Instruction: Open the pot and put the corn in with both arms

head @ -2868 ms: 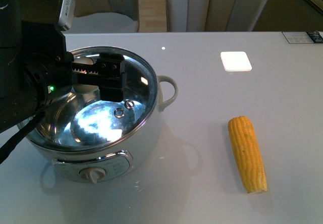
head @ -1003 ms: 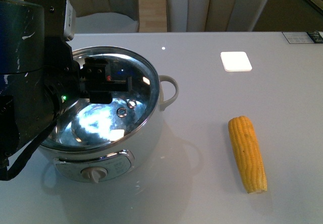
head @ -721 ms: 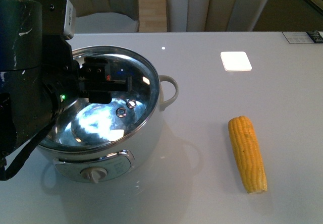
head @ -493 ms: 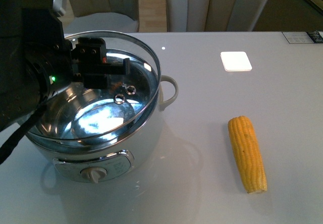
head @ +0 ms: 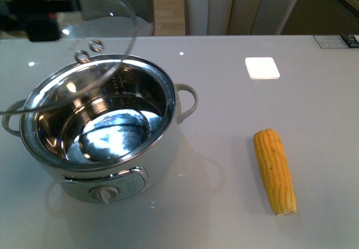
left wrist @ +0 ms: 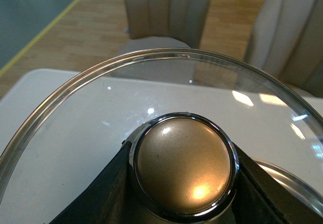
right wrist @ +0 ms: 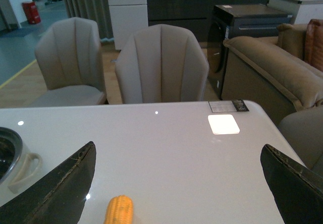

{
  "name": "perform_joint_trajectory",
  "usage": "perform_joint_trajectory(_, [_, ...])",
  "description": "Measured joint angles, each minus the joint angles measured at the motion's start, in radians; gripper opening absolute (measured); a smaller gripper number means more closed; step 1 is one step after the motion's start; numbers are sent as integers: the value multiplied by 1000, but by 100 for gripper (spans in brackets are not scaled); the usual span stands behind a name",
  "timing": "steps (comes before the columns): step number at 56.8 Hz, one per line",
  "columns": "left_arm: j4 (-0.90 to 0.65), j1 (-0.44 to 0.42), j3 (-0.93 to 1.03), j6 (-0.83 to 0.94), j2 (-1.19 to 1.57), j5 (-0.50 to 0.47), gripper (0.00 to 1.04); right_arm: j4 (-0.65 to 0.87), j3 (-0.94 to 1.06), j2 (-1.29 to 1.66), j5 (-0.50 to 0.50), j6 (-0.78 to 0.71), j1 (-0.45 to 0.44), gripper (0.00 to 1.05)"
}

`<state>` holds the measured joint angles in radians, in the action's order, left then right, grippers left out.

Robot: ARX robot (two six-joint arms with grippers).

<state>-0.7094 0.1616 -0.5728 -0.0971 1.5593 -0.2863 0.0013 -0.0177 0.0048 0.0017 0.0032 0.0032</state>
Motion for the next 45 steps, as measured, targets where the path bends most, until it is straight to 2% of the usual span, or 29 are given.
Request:
perform_joint_trajectory(11, [-152,-321,55,62,74,71,45,0,0,0,0,0,0,96])
perform_joint_trajectory(18, [-334,-454,85,92,242,87,45,0,0,0,0,0,0,96])
perform_joint_trajectory(27, [-501,-531,79,101,481,133,45,0,0,0,0,0,0,96])
perform_joint_trajectory(36, [-577,-569,-6,102,713,174,45,0,0,0,0,0,0,96])
perform_joint_trajectory(45, [-608,-586,-82,103,813,209,45,0,0,0,0,0,0,96])
